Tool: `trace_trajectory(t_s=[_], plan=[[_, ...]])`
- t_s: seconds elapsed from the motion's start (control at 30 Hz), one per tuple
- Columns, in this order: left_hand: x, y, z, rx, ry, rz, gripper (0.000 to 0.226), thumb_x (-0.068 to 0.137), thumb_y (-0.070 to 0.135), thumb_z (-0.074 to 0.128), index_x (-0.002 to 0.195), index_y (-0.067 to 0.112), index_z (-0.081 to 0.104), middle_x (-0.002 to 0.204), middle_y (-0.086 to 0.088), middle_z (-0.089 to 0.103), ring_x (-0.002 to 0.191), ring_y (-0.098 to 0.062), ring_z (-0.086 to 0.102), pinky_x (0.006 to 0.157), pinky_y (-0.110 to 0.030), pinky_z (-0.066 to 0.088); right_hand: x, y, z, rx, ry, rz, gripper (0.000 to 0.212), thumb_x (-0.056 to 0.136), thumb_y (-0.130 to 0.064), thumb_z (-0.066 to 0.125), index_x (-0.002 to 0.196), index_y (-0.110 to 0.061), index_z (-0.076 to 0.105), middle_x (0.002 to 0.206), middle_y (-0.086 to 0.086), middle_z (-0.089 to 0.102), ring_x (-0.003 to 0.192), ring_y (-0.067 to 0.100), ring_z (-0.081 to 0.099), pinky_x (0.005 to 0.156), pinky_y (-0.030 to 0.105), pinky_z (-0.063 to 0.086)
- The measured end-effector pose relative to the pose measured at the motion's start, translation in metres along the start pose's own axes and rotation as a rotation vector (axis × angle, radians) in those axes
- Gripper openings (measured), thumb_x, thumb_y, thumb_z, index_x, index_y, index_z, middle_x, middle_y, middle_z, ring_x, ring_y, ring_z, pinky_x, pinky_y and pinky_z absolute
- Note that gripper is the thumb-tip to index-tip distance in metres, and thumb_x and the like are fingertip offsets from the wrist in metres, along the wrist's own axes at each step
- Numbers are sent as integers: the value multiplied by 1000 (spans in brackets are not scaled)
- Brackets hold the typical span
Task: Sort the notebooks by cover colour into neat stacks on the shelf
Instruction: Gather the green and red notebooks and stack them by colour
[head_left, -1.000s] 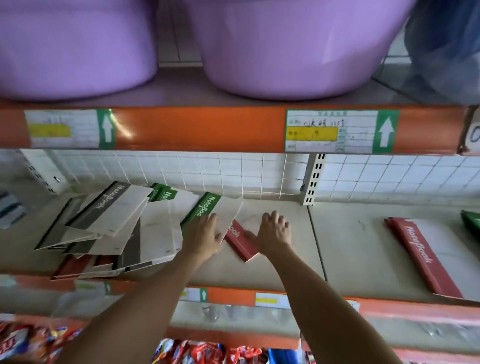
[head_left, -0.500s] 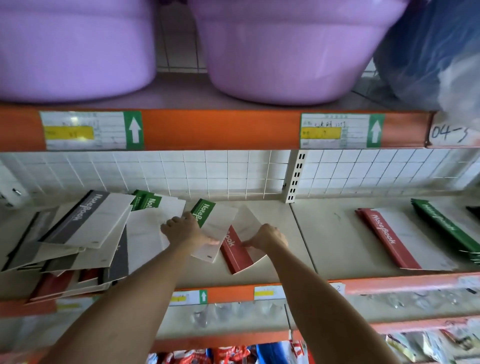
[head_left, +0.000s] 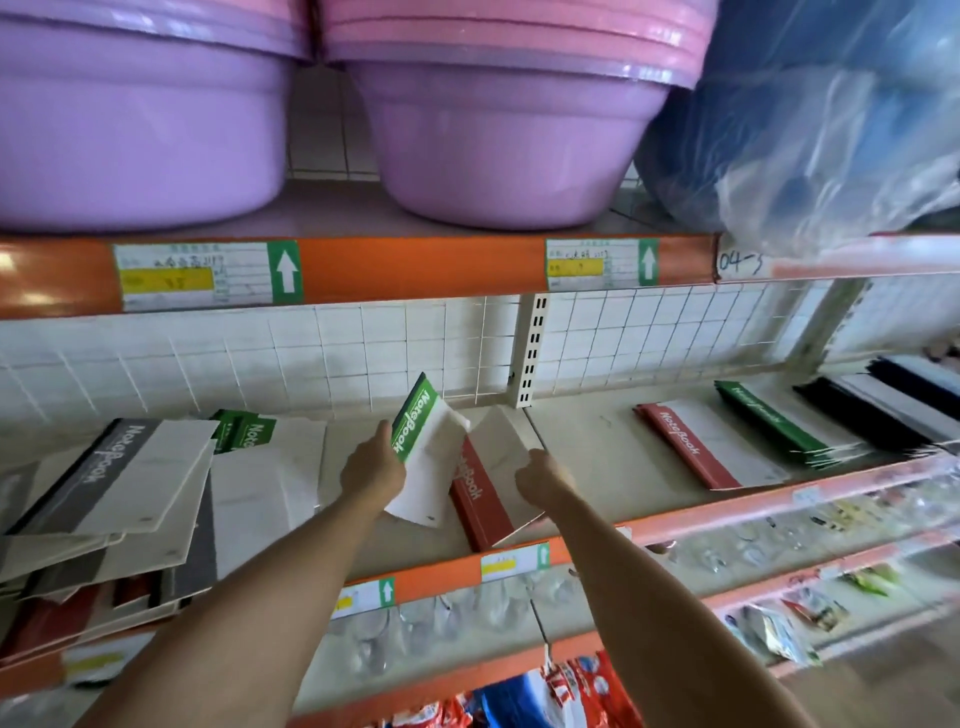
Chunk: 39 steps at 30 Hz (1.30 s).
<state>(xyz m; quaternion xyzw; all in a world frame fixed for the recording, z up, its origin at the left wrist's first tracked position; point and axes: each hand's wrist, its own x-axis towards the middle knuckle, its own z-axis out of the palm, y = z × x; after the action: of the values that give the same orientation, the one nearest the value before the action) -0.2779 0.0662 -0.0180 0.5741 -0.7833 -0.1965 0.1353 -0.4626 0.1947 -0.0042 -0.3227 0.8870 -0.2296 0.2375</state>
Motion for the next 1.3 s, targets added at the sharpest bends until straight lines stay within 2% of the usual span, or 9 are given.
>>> trace_trajectory(t_s=[0.13, 0.23, 0.33, 0.47, 0.57, 0.73, 0.97, 1.13, 1.3], plan=[[-10, 23, 12, -65, 4, 26, 60, 91, 9, 42, 147, 26, 29, 118, -16, 62, 98, -39, 64, 74, -36, 51, -22, 27, -19, 66, 186, 53, 34, 89, -15, 45, 120, -15, 58, 118, 14, 65, 108, 36, 61, 87, 35, 48], [-17, 41, 17, -92, 9, 47, 62, 91, 10, 38, 147, 31, 27, 116, -15, 62, 92, -39, 66, 78, -44, 58, -34, 43, -35, 136, 282, 43, 31, 86, -13, 45, 114, -15, 59, 114, 14, 66, 104, 36, 61, 81, 33, 46], [-28, 65, 19, -48, 14, 94, 49, 95, 12, 38, 142, 23, 33, 115, -16, 63, 101, -37, 63, 78, -39, 52, -41, 57, -46, 184, 312, 40, 26, 85, -12, 45, 107, -14, 59, 108, 14, 67, 98, 36, 61, 75, 30, 43], [-38, 103, 21, -80, 4, 118, 26, 93, 15, 44, 118, 14, 45, 111, -16, 64, 98, -36, 65, 78, -39, 56, -47, 76, -63, 250, 357, 47, 23, 84, -12, 43, 101, -12, 59, 100, 13, 69, 92, 34, 62, 80, 35, 52], [-41, 131, 27, -64, -30, 120, 30, 90, 15, 51, 120, 14, 45, 114, -15, 63, 104, -35, 64, 74, -34, 48, -43, 93, -78, 271, 386, 61, 24, 83, -16, 40, 98, -16, 59, 98, 10, 69, 90, 32, 64, 81, 37, 54], [-42, 171, 51, -28, -27, 112, 32, 88, 16, 52, 119, 15, 46, 115, -14, 64, 106, -34, 63, 75, -34, 47, -12, 136, -95, 250, 401, 71, 49, 72, -27, 32, 113, -26, 60, 95, 1, 71, 84, 25, 68, 77, 44, 59], [-31, 231, 93, 54, 39, 134, 31, 92, 21, 50, 122, 15, 43, 112, -13, 65, 101, -34, 65, 74, -36, 50, 37, 182, -144, 206, 398, 33, 37, 81, -17, 41, 113, -22, 60, 96, 5, 69, 85, 27, 66, 79, 42, 58], [-29, 280, 120, 115, 71, 130, 27, 92, 17, 48, 118, 15, 44, 111, -14, 66, 101, -35, 64, 75, -38, 49, 78, 222, -196, 154, 364, 37, 33, 82, -13, 50, 114, -16, 59, 106, 10, 69, 97, 31, 64, 75, 30, 47], [-29, 320, 140, 89, 76, 59, 36, 89, 16, 51, 124, 17, 43, 104, -10, 66, 93, -32, 65, 70, -35, 51, 114, 254, -229, 44, 313, 43, 35, 81, -19, 50, 115, -18, 59, 110, 9, 68, 101, 31, 65, 86, 35, 52]])
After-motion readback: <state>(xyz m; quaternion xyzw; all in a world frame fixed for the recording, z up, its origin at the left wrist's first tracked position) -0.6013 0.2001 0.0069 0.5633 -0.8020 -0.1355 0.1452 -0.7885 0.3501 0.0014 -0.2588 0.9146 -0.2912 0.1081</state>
